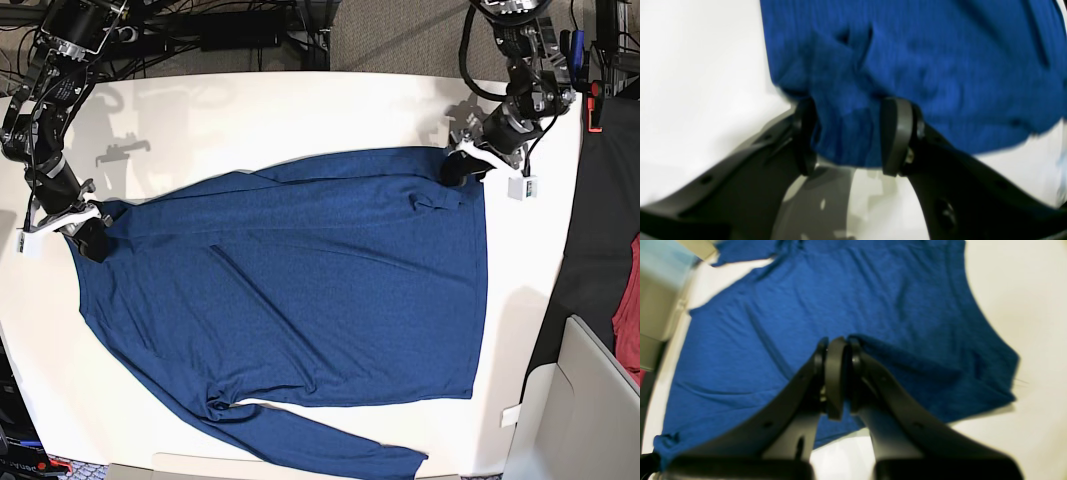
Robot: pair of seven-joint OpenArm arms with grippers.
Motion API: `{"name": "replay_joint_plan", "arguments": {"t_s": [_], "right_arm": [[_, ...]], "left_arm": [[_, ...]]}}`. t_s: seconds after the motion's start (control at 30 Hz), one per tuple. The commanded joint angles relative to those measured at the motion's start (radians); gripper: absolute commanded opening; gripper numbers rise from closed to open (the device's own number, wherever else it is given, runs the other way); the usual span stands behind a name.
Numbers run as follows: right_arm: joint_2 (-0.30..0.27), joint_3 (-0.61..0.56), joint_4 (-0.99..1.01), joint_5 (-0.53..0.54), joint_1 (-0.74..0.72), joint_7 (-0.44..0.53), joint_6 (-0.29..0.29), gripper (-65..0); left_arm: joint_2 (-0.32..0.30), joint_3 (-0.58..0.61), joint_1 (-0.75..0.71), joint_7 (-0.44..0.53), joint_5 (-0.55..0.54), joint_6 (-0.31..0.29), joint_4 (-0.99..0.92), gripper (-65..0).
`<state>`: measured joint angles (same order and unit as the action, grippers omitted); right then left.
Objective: Fold the T-shirt properly
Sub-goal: 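Drag the held hem across the shirt body with both grippers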
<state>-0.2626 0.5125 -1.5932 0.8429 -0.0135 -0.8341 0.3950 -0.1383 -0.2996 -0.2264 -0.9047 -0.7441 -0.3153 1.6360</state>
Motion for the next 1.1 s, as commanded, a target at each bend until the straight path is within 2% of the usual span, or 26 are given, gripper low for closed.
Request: {"name": "replay_joint_plan", "arguments": {"t_s": [0.0,0.03,0.13,0.17,0.53,0.6,0.77,1.07], "right_arm": [[-0.017,0.004,-0.02,0.02,-0.013,0.025,0.011,-65.0],[-0.017,0.007,-0.02,0.02,-0.012,0.025,0.011,-65.0],[-0.019,0.01,-0.02,0.02,-0.003,0.025,0.011,-65.0],[-0.019,0.01,-0.02,0.02,-0.003,0.025,0.011,-65.0],[-0.024,0.008,-0.051,0.019,-0.007,0.031,0.011,-65.0],[-0.022,0.005,-0.051,0.017,-0.026,0.032,0.011,-65.0],[-0.019,0.002,-0.022,0.013,-0.07,0.032,0.011,-65.0],[-0.019,0.01,0.126,0.013,-0.167,0.034,0.011,-65.0]], "left_arm": [[-0.005,0.0,-0.003,-0.012,0.01,-0.006,0.007,-39.4],[-0.005,0.0,-0.001,-0.012,0.01,-0.034,0.007,-43.8],[-0.001,-0.006,0.0,-0.024,0.01,-0.123,0.007,-63.6],[-0.004,-0.005,0.0,-0.027,0.01,-0.123,0.008,-65.0],[-0.008,-0.16,-0.009,-0.064,0.01,-0.123,0.175,-64.9],[-0.008,-0.178,0.002,-0.11,0.01,-0.123,0.212,-64.9],[-0.001,-0.177,0.127,-0.175,0.01,-0.123,0.231,-64.9],[0.021,-0.174,0.292,-0.187,0.016,-0.123,0.109,-64.9]]}}
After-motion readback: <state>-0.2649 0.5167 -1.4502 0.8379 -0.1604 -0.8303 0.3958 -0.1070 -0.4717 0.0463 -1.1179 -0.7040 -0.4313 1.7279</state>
